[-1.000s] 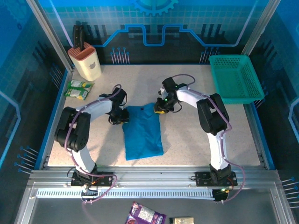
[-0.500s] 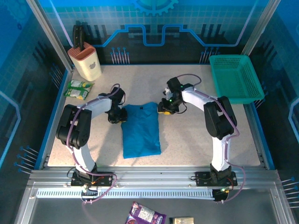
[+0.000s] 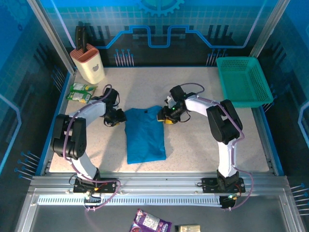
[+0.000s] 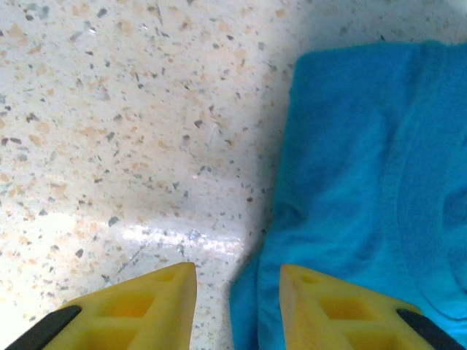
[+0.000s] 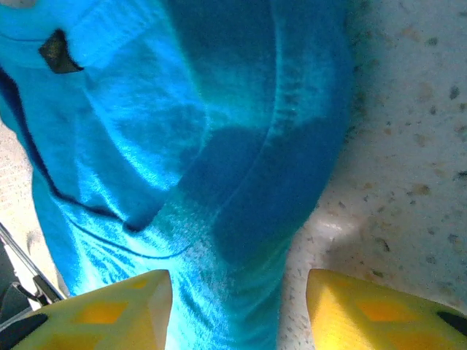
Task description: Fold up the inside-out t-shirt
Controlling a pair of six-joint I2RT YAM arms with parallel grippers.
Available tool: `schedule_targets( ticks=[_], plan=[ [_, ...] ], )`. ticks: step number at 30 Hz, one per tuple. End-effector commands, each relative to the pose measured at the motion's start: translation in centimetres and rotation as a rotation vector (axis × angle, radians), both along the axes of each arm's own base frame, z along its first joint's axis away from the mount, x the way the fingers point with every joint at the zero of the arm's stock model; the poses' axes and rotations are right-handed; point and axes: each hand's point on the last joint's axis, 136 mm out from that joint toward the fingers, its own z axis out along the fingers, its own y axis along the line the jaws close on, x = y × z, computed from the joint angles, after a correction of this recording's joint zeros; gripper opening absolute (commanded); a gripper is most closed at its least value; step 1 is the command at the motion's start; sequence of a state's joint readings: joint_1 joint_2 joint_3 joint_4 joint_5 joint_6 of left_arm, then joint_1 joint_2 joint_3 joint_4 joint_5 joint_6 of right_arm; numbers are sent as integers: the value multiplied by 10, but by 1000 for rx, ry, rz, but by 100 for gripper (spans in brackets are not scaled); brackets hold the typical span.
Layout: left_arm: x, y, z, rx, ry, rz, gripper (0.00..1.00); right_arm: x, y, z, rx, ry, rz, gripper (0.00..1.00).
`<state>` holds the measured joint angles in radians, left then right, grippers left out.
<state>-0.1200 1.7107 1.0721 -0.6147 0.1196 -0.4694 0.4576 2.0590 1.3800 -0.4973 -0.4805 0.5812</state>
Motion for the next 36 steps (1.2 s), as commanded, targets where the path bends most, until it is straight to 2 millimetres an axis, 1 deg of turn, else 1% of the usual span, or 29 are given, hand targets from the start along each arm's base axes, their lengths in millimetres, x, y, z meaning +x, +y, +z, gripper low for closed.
schedule_targets(
  ticks=[1,8,14,17,21,25,27,32,36],
  plan=[
    [-3,-18,-9,-124,24,-31,37,-2,6,-6,3,25,8,55],
    [-6,-39,-27,-257,52,-25,36,-7,5,-11,-11,48,13,56],
    [-14,-39,-43,-250,88,-22,35,-10,6,-10,-19,54,20,56],
    [-15,-45,-43,-275,80,-34,34,-11,8,-9,-14,55,25,56],
    [-13,-51,-41,-293,64,-39,29,-12,10,-7,-20,49,24,56],
    [-10,-57,-36,-297,47,-55,30,-12,10,-4,-36,39,25,56],
    [-9,-58,-35,-294,43,-59,29,-11,9,-3,-41,36,23,56],
    [-7,-55,-30,-275,28,-52,22,-12,7,-1,-49,31,22,55],
    [-6,-52,-24,-256,8,-49,21,-13,4,0,-57,28,18,55]
  ],
)
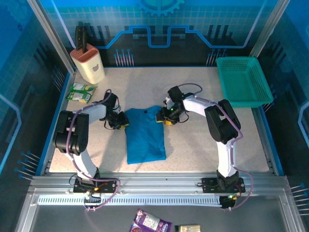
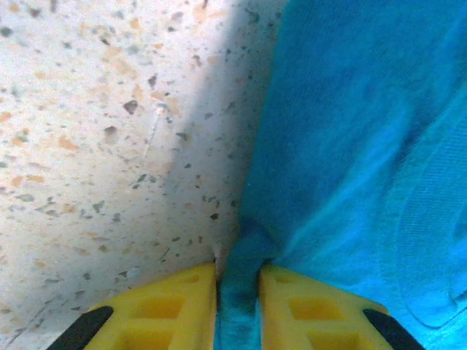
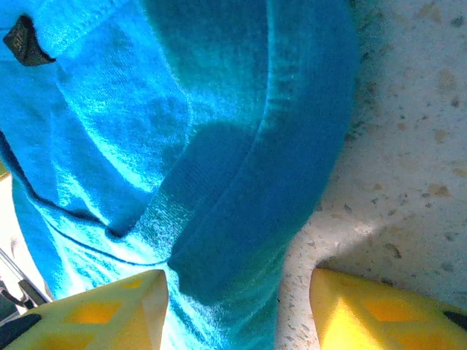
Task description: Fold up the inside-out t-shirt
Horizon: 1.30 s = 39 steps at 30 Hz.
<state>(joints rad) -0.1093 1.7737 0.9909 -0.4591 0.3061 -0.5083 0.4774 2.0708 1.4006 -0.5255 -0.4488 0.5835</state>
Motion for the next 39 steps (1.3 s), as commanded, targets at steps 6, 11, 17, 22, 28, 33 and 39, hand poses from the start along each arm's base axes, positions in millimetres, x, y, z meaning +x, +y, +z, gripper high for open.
schedule_targets(
  ticks=[6,11,17,22,28,33,39],
  plan=[
    [-1,-22,11,-28,-42,-61,25,-10,-2,4,-22,19,2,55],
    [-5,-14,-3,41,3,-76,30,-10,-4,3,-38,19,-5,55],
    [-7,-22,-12,7,26,-87,30,-16,-14,-10,-120,32,-9,56],
    [-5,-23,-10,-3,16,-80,21,-21,-5,-12,-51,43,0,50],
    [-1,-27,-4,-28,0,-76,12,-15,8,-1,42,17,-19,38],
    [5,-26,5,-21,-37,-73,3,-10,-5,0,3,-4,-45,18],
    [26,-31,36,-58,-121,-71,0,7,-15,26,30,-69,-85,0]
  ],
)
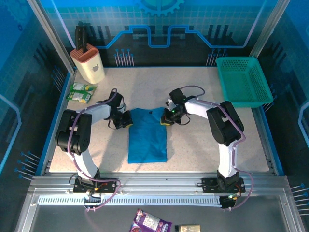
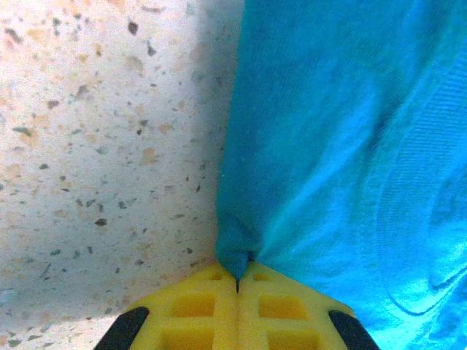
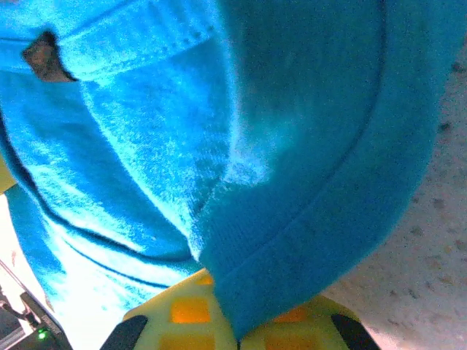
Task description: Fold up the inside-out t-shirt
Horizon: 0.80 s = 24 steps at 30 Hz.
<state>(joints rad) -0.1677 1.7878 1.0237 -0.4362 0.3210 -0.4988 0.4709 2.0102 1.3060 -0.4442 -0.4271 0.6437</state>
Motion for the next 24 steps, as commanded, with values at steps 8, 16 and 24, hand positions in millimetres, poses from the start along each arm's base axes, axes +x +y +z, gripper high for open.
schedule_targets(
  ticks=[8,16,24],
  plan=[
    [74,-18,116,-189,-268,15,0,50,-18,99,51,-191,-21,0],
    [128,-24,214,-278,-446,-2,0,97,-35,190,59,-364,-32,0],
    [120,-29,227,-328,-456,-23,0,90,-39,214,64,-404,-2,0]
  ],
)
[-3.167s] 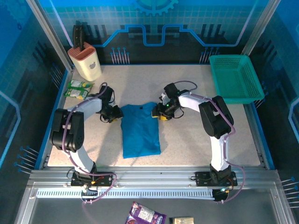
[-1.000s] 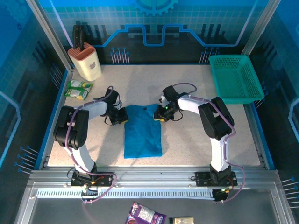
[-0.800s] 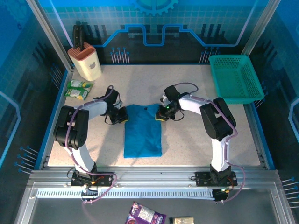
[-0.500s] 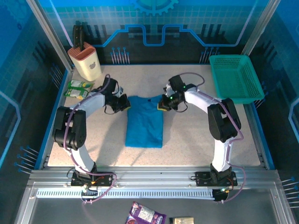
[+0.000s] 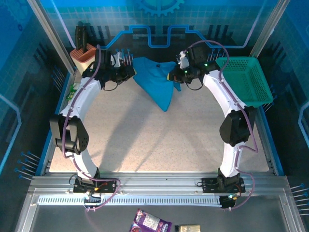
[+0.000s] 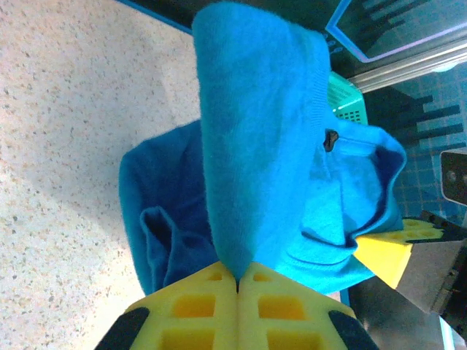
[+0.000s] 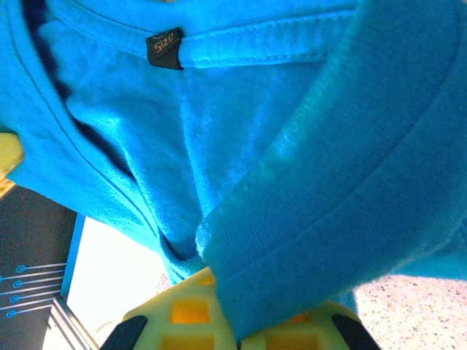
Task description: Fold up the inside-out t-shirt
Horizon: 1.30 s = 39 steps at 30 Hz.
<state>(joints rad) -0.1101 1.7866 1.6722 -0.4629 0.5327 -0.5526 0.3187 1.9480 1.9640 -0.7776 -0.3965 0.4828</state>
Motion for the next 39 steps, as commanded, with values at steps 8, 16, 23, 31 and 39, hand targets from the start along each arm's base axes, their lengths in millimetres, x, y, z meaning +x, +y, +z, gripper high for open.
schedule_targets(
  ticks=[8,16,23,31,39],
  plan=[
    [-89,0,-116,-66,269,-17,0,-92,14,-74,-38,190,100,0],
    [-140,0,-127,-68,287,-20,0,-153,34,-96,-120,229,148,0],
    [-168,-1,-153,-25,332,-40,0,-178,36,-98,-247,163,161,0],
    [-173,2,-156,-37,303,0,0,-181,51,-63,-380,17,222,0],
    [-180,4,-143,-28,254,-1,0,-213,65,-54,-483,-16,248,0]
  ],
)
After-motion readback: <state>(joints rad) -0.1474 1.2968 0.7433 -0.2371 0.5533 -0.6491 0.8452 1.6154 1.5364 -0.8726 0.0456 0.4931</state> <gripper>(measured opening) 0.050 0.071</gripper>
